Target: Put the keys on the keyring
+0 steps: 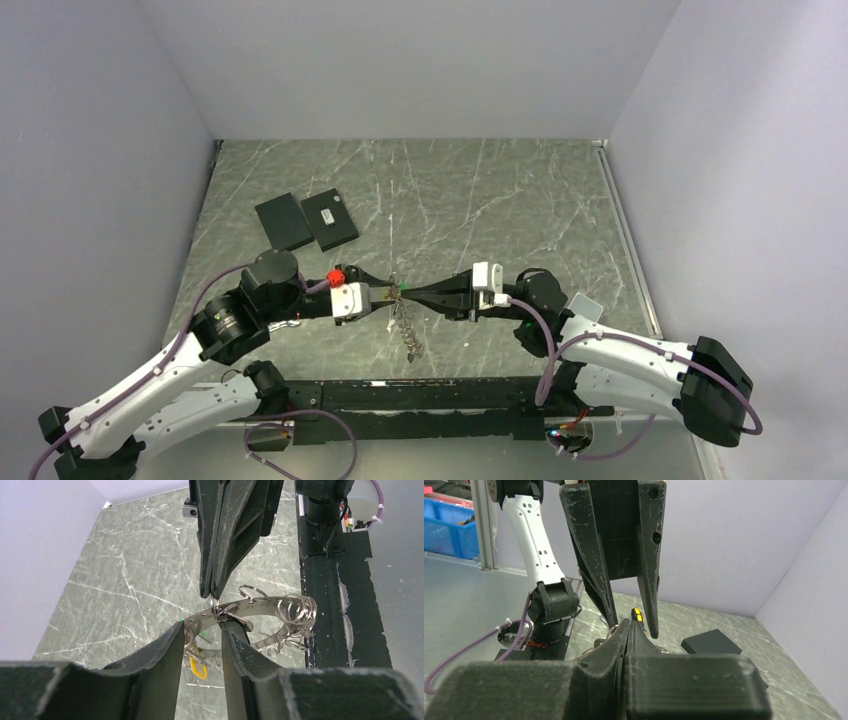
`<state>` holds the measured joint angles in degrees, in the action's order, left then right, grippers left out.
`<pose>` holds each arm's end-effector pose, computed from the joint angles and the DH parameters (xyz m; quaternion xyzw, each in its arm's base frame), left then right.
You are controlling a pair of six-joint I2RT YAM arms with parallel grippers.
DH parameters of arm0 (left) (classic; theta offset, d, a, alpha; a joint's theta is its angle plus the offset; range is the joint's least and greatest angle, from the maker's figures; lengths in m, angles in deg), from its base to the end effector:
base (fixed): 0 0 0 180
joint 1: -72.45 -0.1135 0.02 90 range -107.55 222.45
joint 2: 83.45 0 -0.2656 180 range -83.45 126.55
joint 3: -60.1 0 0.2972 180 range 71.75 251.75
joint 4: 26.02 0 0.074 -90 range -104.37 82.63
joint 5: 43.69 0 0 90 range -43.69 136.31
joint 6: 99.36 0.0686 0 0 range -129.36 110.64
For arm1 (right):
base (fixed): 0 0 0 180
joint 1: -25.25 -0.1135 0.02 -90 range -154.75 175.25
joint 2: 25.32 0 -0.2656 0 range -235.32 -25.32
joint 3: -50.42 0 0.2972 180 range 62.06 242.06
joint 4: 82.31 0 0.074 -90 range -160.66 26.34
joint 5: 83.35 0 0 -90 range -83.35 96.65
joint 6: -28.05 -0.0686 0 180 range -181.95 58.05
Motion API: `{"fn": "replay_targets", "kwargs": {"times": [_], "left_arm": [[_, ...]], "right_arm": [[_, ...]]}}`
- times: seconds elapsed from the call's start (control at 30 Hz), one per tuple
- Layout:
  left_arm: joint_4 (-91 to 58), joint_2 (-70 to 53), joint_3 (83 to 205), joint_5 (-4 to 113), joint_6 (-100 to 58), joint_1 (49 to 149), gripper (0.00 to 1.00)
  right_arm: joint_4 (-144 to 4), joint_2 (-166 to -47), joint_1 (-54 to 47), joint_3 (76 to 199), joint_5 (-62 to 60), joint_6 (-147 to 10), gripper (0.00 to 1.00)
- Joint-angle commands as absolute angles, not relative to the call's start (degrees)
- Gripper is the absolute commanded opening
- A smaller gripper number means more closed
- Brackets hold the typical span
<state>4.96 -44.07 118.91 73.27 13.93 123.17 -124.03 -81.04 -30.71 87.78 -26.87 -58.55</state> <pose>0.1199 -0.1957 0.3538 0.5711 0.5129 -0.3212 0.5546 0.1214 0.2474 0.2914 -0.4698 0.3377 0.4963 0.6473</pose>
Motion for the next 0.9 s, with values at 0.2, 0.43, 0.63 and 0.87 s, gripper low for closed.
{"fn": "replay_targets", "kwargs": {"times": [0.2,0.43,0.63,0.87], "left_arm": [[10.6,-45.8,123.5,72.8,16.9,123.2,0.51],[6.8,-45.2,122.0,74.5,15.7,123.2,0.38],[5.2,-43.8,121.3,76.1,15.2,123.2,0.33],[5.6,-43.3,121.3,77.1,14.6,123.2,0.33]], "right_arm": [[-125.7,-80.4,-30.7,89.9,-27.3,-57.2,0.00],[-125.6,-80.5,-30.7,90.3,-27.5,-57.2,0.00],[-125.6,-80.3,-30.7,90.4,-27.3,-57.1,0.00],[-126.0,-80.6,-30.7,90.6,-27.5,-56.9,0.00]]}}
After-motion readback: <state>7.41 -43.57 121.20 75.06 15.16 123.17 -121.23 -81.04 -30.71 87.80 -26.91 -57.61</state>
